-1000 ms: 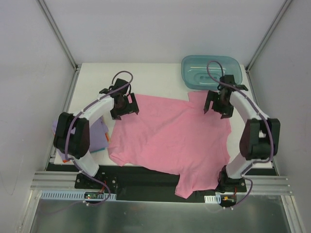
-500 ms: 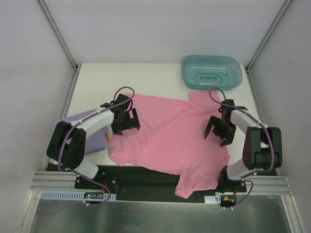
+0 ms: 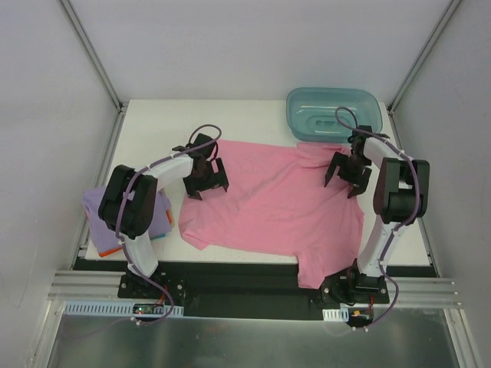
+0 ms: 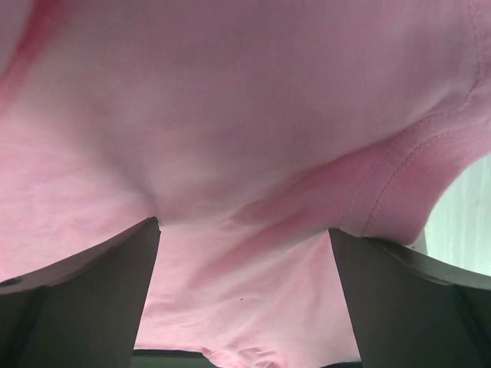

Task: Fold and stack the t-shirts
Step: Flatten out the tshirt

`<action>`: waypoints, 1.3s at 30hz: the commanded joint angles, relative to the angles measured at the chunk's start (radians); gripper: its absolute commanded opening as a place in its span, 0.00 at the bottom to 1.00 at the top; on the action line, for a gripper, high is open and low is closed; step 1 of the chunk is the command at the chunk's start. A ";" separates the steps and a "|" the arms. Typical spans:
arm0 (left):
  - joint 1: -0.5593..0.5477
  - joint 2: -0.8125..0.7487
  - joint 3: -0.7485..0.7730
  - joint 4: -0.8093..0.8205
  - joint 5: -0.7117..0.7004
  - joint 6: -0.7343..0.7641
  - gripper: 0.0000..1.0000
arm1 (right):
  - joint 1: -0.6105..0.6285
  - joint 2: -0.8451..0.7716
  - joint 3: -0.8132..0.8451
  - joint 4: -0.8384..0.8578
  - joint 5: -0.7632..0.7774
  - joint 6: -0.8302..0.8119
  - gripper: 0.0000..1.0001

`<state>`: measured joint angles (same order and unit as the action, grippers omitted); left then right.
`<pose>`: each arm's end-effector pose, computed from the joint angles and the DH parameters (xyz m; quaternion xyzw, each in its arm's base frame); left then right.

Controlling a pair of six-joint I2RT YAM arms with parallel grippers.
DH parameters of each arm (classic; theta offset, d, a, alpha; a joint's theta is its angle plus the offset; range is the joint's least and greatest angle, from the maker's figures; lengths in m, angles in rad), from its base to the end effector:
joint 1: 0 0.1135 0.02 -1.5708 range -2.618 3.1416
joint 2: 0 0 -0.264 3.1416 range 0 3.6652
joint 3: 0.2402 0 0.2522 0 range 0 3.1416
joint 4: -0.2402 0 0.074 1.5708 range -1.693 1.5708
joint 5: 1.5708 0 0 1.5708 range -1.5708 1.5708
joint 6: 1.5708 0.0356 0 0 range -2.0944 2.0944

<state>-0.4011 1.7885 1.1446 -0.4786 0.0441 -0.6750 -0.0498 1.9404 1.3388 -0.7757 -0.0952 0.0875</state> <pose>0.3275 -0.1406 0.1735 -0.1282 0.9663 -0.1323 0.1798 0.3720 -0.0152 0.1631 0.0636 0.9922 0.0492 0.0956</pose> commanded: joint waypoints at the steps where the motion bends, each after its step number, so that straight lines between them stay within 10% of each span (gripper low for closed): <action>1: 0.031 0.086 0.105 0.020 0.003 0.031 0.99 | -0.018 0.092 0.127 0.023 0.012 -0.061 0.97; 9: 0.039 -0.024 0.143 0.014 -0.003 0.069 0.99 | -0.001 0.014 0.166 0.012 -0.006 -0.080 0.97; 20: 0.039 -0.581 -0.354 -0.012 -0.009 -0.072 1.00 | 0.155 -0.524 -0.246 0.050 0.120 0.000 0.97; 25: 0.039 -0.782 -0.512 -0.055 0.026 -0.121 0.99 | 0.431 -0.636 -0.303 0.027 0.120 -0.080 0.97; 31: 0.039 -0.891 -0.548 -0.090 0.014 -0.130 0.99 | 0.913 -0.505 -0.261 0.117 0.025 -0.342 0.97; 39: 0.039 -0.902 -0.589 -0.123 -0.016 -0.156 0.99 | 1.120 -0.189 -0.077 0.243 -0.143 -0.357 0.96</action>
<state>-0.3653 0.9009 0.5869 -0.5648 0.0494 -0.8009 1.0191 1.6684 1.1812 -0.6125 -0.1566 -0.2272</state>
